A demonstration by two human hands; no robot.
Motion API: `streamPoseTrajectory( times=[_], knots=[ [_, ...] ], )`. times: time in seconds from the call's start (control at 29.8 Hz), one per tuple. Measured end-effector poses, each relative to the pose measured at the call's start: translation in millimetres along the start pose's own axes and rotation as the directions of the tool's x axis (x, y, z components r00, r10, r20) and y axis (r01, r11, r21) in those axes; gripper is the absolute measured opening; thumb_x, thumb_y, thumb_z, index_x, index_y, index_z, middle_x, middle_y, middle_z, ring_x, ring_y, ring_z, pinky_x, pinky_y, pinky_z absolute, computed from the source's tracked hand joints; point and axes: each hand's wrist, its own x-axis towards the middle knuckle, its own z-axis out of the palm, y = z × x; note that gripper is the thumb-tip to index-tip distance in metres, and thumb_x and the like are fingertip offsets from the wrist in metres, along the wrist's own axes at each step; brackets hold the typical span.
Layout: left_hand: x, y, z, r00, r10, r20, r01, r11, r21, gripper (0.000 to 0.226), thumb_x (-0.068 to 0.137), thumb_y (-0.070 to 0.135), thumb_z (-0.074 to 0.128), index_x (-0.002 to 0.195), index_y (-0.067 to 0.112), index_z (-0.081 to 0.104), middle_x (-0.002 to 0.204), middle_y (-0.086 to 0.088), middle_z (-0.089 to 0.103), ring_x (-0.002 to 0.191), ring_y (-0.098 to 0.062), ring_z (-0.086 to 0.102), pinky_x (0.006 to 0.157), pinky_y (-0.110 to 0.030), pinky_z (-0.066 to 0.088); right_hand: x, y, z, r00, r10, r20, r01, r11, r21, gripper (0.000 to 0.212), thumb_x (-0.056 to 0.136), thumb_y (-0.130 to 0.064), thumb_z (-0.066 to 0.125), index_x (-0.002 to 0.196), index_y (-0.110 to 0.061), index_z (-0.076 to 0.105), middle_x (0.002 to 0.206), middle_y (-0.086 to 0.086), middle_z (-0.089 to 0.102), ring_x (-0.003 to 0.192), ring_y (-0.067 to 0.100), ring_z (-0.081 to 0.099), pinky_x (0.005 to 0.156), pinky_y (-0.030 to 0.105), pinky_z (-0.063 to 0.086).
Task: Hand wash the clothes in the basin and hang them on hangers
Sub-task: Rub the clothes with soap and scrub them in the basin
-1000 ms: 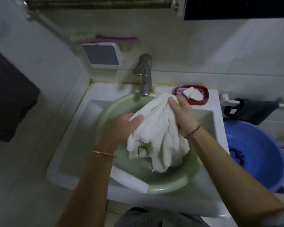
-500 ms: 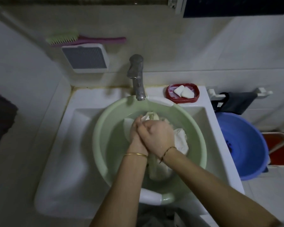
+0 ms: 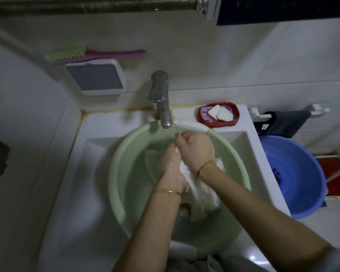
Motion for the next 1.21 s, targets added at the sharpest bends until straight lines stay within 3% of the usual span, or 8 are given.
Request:
streamPoseTrajectory(
  times=[0.07, 0.2, 0.37, 0.5, 0.77, 0.91, 1.04, 1.21],
  knots=[
    [3.3, 5.4, -5.8, 0.999, 0.004, 0.039, -0.003, 1.0, -0.031, 0.046, 0.1, 0.026, 0.034, 0.063, 0.011, 0.057, 0.049, -0.002, 0.06, 0.059, -0.016, 0.059, 0.065, -0.025, 0.044, -15.9, -5.5, 7.1, 0.998, -0.066, -0.011, 0.066, 0.998, 0.016, 0.049, 0.092, -0.042, 0.042, 0.048, -0.021, 0.033, 0.062, 0.011, 0.058, 0.066, 0.026, 0.053, 0.058, 0.03, 0.035],
    [-3.7, -4.5, -5.6, 0.999, -0.029, -0.029, 0.029, 0.999, 0.016, 0.038, 0.101, 0.036, 0.03, 0.075, 0.016, 0.051, 0.073, -0.003, 0.054, 0.067, -0.016, 0.054, 0.068, -0.031, 0.044, -9.3, 0.4, 1.5, 0.999, -0.045, 0.028, 0.046, 0.999, -0.022, 0.047, 0.095, -0.036, 0.045, 0.053, -0.015, 0.043, 0.058, 0.002, 0.05, 0.066, 0.024, 0.052, 0.061, 0.03, 0.037],
    [-5.0, -12.9, 8.1, 0.998, -0.056, 0.01, 0.057, 0.992, -0.11, 0.041, 0.102, 0.027, 0.031, 0.073, 0.01, 0.053, 0.046, -0.004, 0.056, 0.042, -0.01, 0.059, 0.039, -0.015, 0.044, -0.4, 2.4, -5.8, 1.0, 0.024, 0.015, -0.024, 1.0, -0.017, 0.048, 0.096, -0.037, 0.043, 0.056, -0.01, 0.045, 0.057, 0.004, 0.052, 0.069, 0.028, 0.053, 0.057, 0.028, 0.029],
    [-7.9, -3.4, -0.9, 0.998, -0.032, 0.055, 0.037, 0.995, -0.098, 0.045, 0.102, 0.028, 0.03, 0.071, 0.012, 0.059, 0.064, -0.006, 0.061, 0.061, -0.016, 0.062, 0.064, -0.027, 0.045, -18.4, -4.2, -2.8, 0.995, -0.096, 0.006, 0.096, 0.995, -0.025, 0.05, 0.095, -0.038, 0.043, 0.05, -0.018, 0.035, 0.057, 0.002, 0.048, 0.065, 0.025, 0.052, 0.058, 0.03, 0.032],
    [-16.6, 1.2, 2.5, 0.995, 0.016, 0.094, -0.01, 0.998, -0.065, 0.038, 0.101, 0.032, 0.031, 0.072, 0.014, 0.048, 0.053, -0.001, 0.058, 0.054, -0.012, 0.061, 0.064, -0.026, 0.042, -26.0, -10.0, -6.5, 0.986, -0.158, -0.059, 0.161, 0.986, 0.045, 0.05, 0.093, -0.041, 0.04, 0.046, -0.024, 0.034, 0.053, 0.0, 0.046, 0.062, 0.025, 0.053, 0.057, 0.032, 0.035],
    [-20.2, -5.1, 3.4, 0.998, -0.018, 0.056, 0.016, 0.999, 0.033, 0.03, 0.1, 0.033, 0.038, 0.082, 0.016, 0.054, 0.072, -0.004, 0.057, 0.066, -0.016, 0.06, 0.063, -0.028, 0.05, -2.9, 0.4, -17.8, 0.997, 0.05, -0.055, -0.044, 0.993, 0.111, 0.05, 0.098, -0.038, 0.043, 0.051, -0.02, 0.041, 0.052, -0.001, 0.047, 0.062, 0.025, 0.051, 0.058, 0.031, 0.035],
    [-25.2, -1.4, -10.2, 0.998, 0.024, 0.053, -0.027, 0.999, 0.041, 0.04, 0.103, 0.03, 0.022, 0.074, 0.014, 0.045, 0.068, -0.001, 0.052, 0.063, -0.01, 0.052, 0.061, -0.022, 0.043, -39.6, -14.6, -3.2, 0.975, -0.201, -0.097, 0.209, 0.974, 0.082, 0.047, 0.094, -0.045, 0.037, 0.052, -0.024, 0.035, 0.057, 0.007, 0.055, 0.061, 0.027, 0.054, 0.057, 0.034, 0.038],
    [-23.0, -3.5, 11.1, 0.997, 0.058, 0.043, -0.059, 0.998, 0.034, 0.034, 0.1, 0.025, 0.04, 0.076, 0.008, 0.057, 0.064, -0.01, 0.062, 0.064, -0.018, 0.062, 0.059, -0.023, 0.051, -9.7, -1.3, -17.8, 0.992, 0.001, -0.125, 0.01, 0.996, 0.085, 0.051, 0.099, -0.038, 0.042, 0.05, -0.021, 0.038, 0.051, -0.002, 0.043, 0.062, 0.021, 0.048, 0.056, 0.03, 0.032]
  ],
)
